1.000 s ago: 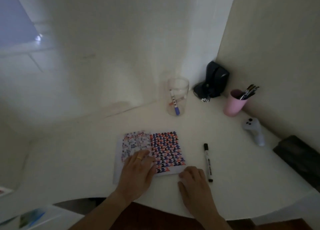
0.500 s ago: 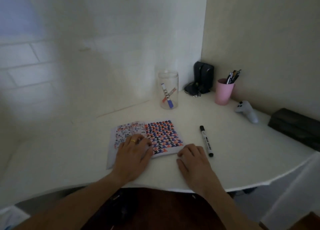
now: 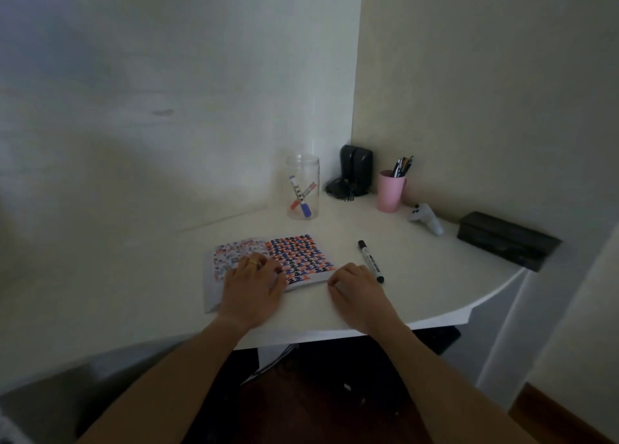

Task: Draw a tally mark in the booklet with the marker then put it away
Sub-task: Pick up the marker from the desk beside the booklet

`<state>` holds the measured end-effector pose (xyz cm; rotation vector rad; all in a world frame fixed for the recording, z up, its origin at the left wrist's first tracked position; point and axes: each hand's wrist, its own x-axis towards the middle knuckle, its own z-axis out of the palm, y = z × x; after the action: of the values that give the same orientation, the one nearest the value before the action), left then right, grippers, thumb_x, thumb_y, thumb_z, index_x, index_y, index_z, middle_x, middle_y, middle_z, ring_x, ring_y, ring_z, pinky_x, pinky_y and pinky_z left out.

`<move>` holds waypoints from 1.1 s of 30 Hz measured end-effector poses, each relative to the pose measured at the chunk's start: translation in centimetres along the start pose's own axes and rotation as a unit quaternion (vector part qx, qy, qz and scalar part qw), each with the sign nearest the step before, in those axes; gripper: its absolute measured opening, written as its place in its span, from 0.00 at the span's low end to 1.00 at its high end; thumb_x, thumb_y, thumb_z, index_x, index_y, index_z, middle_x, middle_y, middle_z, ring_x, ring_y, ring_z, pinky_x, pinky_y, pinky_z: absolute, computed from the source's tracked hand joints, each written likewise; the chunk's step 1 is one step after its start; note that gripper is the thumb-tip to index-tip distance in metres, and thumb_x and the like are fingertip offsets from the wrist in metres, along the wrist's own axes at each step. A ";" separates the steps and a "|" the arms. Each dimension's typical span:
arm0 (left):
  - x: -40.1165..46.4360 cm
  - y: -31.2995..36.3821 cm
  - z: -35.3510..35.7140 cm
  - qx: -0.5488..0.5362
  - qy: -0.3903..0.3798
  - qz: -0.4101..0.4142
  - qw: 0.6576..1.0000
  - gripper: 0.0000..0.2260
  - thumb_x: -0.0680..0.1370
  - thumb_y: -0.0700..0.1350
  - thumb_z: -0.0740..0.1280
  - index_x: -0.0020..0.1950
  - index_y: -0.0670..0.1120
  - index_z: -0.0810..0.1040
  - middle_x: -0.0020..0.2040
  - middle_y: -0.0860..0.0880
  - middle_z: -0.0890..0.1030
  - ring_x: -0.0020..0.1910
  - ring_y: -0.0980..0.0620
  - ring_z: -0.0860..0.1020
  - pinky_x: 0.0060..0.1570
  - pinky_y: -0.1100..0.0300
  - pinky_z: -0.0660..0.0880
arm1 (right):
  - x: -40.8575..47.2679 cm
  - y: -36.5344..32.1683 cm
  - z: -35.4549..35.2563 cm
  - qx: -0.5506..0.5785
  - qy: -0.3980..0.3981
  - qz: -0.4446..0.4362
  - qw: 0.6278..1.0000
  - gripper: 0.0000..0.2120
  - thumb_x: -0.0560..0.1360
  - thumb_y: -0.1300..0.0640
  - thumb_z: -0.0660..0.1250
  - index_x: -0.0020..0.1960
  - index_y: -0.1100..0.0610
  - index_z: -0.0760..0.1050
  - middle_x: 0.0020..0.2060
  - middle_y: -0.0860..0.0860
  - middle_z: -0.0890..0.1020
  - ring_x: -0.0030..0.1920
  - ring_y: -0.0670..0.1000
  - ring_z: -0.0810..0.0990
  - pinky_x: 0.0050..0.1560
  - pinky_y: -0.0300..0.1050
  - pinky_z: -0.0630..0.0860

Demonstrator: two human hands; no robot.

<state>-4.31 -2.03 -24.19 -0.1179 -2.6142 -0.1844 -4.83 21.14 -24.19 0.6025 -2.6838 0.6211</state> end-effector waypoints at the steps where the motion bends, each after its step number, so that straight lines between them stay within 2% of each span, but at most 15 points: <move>1: 0.0 -0.1 0.1 0.001 0.002 0.006 1.000 0.13 0.77 0.57 0.57 0.51 0.52 0.76 0.52 0.46 0.78 0.51 0.44 0.74 0.46 0.49 0.72 | 0.1 0.1 0.1 0.002 -0.002 0.001 1.000 0.10 0.79 0.56 0.62 0.55 0.55 0.80 0.54 0.53 0.80 0.53 0.54 0.75 0.57 0.50 0.73; 3: 0.2 -0.5 0.5 0.002 0.014 0.016 1.000 0.13 0.78 0.57 0.56 0.52 0.53 0.76 0.52 0.46 0.77 0.51 0.45 0.74 0.45 0.49 0.71 | 0.3 0.3 0.1 0.002 -0.013 0.002 1.000 0.10 0.79 0.55 0.63 0.55 0.54 0.81 0.55 0.52 0.81 0.53 0.54 0.77 0.57 0.50 0.74; 5: 0.3 -0.8 0.9 0.005 0.028 0.024 0.999 0.13 0.79 0.57 0.56 0.54 0.53 0.76 0.53 0.47 0.77 0.51 0.45 0.73 0.44 0.50 0.71 | 0.7 1.0 -0.4 0.016 -0.003 0.011 1.000 0.10 0.78 0.55 0.65 0.56 0.54 0.81 0.55 0.52 0.82 0.55 0.53 0.79 0.57 0.45 0.73; 7: 0.3 -0.9 1.3 0.009 0.029 0.031 0.999 0.14 0.79 0.57 0.55 0.56 0.53 0.75 0.54 0.47 0.76 0.52 0.46 0.73 0.44 0.50 0.71 | 1.4 2.0 -1.0 0.009 0.061 0.043 0.997 0.09 0.77 0.55 0.68 0.56 0.54 0.81 0.55 0.52 0.82 0.57 0.53 0.78 0.55 0.42 0.70; 9: 0.4 -1.0 1.5 0.007 0.024 0.030 0.999 0.15 0.79 0.57 0.54 0.57 0.54 0.75 0.55 0.47 0.76 0.53 0.46 0.73 0.45 0.50 0.70 | 2.4 3.3 -1.3 -0.046 0.114 0.092 0.988 0.12 0.76 0.53 0.69 0.58 0.55 0.79 0.54 0.54 0.81 0.56 0.57 0.77 0.53 0.46 0.72; 12: 0.6 -1.1 1.6 0.003 0.009 0.020 1.000 0.16 0.79 0.58 0.52 0.57 0.55 0.75 0.57 0.48 0.75 0.54 0.46 0.72 0.48 0.49 0.70 | 4.1 4.8 -0.8 -0.106 0.073 0.176 0.976 0.18 0.76 0.48 0.68 0.63 0.54 0.75 0.54 0.55 0.79 0.54 0.58 0.76 0.53 0.51 0.75; 14: 0.8 -1.2 1.5 -0.002 -0.005 0.018 1.000 0.16 0.79 0.58 0.52 0.57 0.55 0.76 0.58 0.48 0.74 0.55 0.46 0.71 0.48 0.49 0.70 | 5.1 5.3 -0.3 -0.096 0.064 0.189 0.975 0.14 0.77 0.53 0.67 0.61 0.54 0.75 0.53 0.56 0.81 0.52 0.57 0.77 0.53 0.52 0.76; 16: 1.1 -1.5 1.3 -0.010 -0.021 0.020 1.000 0.15 0.78 0.60 0.53 0.55 0.57 0.76 0.58 0.49 0.74 0.55 0.47 0.71 0.48 0.48 0.70 | 6.2 5.4 0.0 -0.057 0.090 0.189 0.976 0.12 0.76 0.59 0.68 0.59 0.54 0.76 0.51 0.55 0.82 0.48 0.55 0.80 0.51 0.52 0.78; 18: 2.1 -1.9 0.9 -0.028 -0.070 0.008 0.997 0.16 0.76 0.64 0.55 0.55 0.59 0.77 0.58 0.51 0.72 0.58 0.48 0.70 0.52 0.47 0.71 | 7.6 4.9 0.3 -0.017 0.111 0.186 0.976 0.10 0.76 0.59 0.69 0.57 0.52 0.77 0.49 0.53 0.83 0.45 0.51 0.81 0.49 0.50 0.79; 21: 4.8 -2.8 0.4 -0.090 -0.152 -0.011 0.984 0.15 0.74 0.66 0.61 0.52 0.60 0.79 0.56 0.53 0.70 0.60 0.50 0.69 0.57 0.47 0.73 | 10.3 3.5 0.7 0.066 0.117 0.158 0.978 0.09 0.77 0.58 0.70 0.56 0.52 0.78 0.47 0.49 0.83 0.43 0.47 0.81 0.41 0.38 0.76; 24: 8.2 -3.7 0.2 -0.167 -0.203 0.005 0.965 0.14 0.75 0.61 0.65 0.42 0.53 0.83 0.45 0.49 0.78 0.47 0.50 0.78 0.47 0.55 0.76 | 12.8 1.5 0.9 0.177 0.102 0.132 0.970 0.08 0.76 0.58 0.72 0.55 0.51 0.79 0.44 0.45 0.84 0.40 0.47 0.85 0.40 0.40 0.82; 26: 10.5 -4.3 0.2 -0.206 -0.241 -0.008 0.948 0.15 0.75 0.60 0.67 0.38 0.51 0.84 0.40 0.50 0.82 0.41 0.51 0.80 0.41 0.58 0.74 | 13.7 1.0 1.6 0.245 0.082 0.133 0.957 0.08 0.75 0.59 0.73 0.53 0.53 0.81 0.43 0.46 0.86 0.39 0.49 0.86 0.41 0.44 0.84; 29: 13.0 -5.0 0.9 -0.202 -0.204 -0.016 0.958 0.12 0.73 0.61 0.68 0.44 0.54 0.81 0.44 0.55 0.82 0.45 0.55 0.79 0.47 0.57 0.75 | 13.7 1.4 3.3 0.316 0.062 0.160 0.933 0.07 0.71 0.59 0.77 0.48 0.56 0.82 0.41 0.51 0.87 0.38 0.50 0.87 0.42 0.47 0.85; 31: 13.8 -5.1 1.8 -0.178 -0.150 -0.011 0.972 0.15 0.71 0.63 0.69 0.53 0.57 0.77 0.47 0.57 0.81 0.43 0.57 0.78 0.48 0.53 0.77 | 13.4 1.8 3.7 0.353 0.071 0.178 0.916 0.08 0.69 0.60 0.79 0.46 0.58 0.83 0.40 0.52 0.87 0.35 0.43 0.86 0.38 0.38 0.82; 33: 13.7 -5.0 3.1 -0.154 -0.105 0.039 0.982 0.21 0.70 0.65 0.68 0.60 0.60 0.71 0.52 0.59 0.79 0.43 0.59 0.77 0.48 0.53 0.77 | 13.3 2.1 3.6 0.392 0.089 0.195 0.895 0.10 0.68 0.61 0.79 0.47 0.61 0.83 0.41 0.51 0.87 0.34 0.37 0.84 0.32 0.29 0.76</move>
<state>-18.26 -5.80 -20.53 -0.3643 -2.7653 -0.5764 -18.01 16.78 -22.69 0.1438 -2.3107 1.8093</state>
